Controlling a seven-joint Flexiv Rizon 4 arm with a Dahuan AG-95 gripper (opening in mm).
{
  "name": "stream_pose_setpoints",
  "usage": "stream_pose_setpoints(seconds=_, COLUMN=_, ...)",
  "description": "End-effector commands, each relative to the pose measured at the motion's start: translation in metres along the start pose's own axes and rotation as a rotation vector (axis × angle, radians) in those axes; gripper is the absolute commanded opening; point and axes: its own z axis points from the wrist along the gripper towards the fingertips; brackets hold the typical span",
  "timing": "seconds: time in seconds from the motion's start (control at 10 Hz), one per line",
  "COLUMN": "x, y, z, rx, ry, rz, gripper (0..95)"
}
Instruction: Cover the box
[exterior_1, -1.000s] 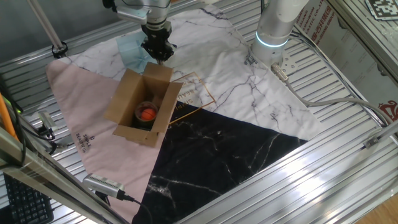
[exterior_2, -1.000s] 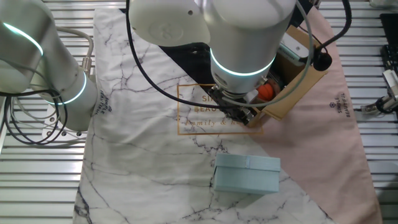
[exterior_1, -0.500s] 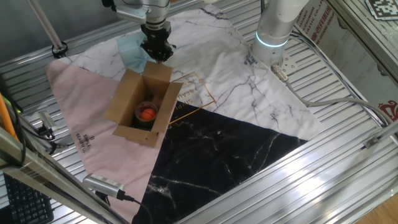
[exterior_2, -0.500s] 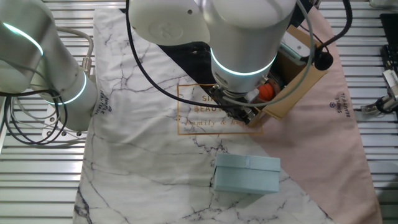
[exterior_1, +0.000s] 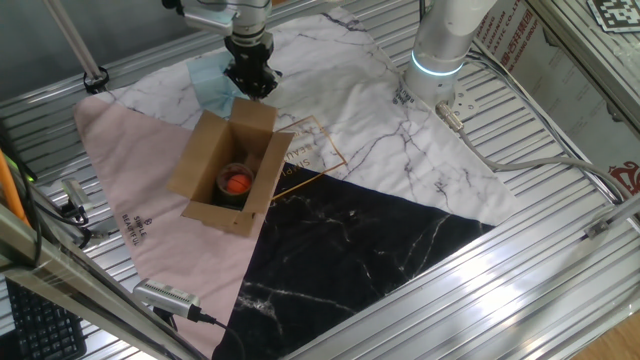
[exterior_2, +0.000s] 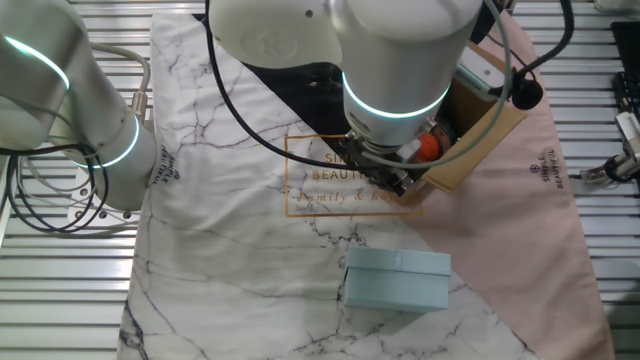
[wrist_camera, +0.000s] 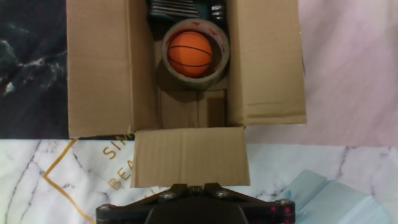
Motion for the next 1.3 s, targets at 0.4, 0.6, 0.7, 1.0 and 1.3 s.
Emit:
stream_pose_setpoints(seconds=0.4, x=-0.009, y=-0.001, z=-0.002, rx=-0.002, ry=0.003, rz=0.007, gripper=0.0)
stream_pose_setpoints(seconds=0.6, x=-0.012, y=-0.001, z=-0.004, rx=-0.002, ry=0.009, rz=0.009, gripper=0.0)
stream_pose_setpoints(seconds=0.7, x=-0.016, y=-0.001, z=-0.008, rx=-0.005, ry=0.013, rz=0.012, gripper=0.0)
stream_pose_setpoints(seconds=1.0, x=-0.023, y=-0.004, z=-0.011, rx=-0.009, ry=0.016, rz=0.014, gripper=0.0)
stream_pose_setpoints(seconds=1.3, x=-0.030, y=-0.005, z=-0.013, rx=-0.012, ry=0.020, rz=0.014, gripper=0.0)
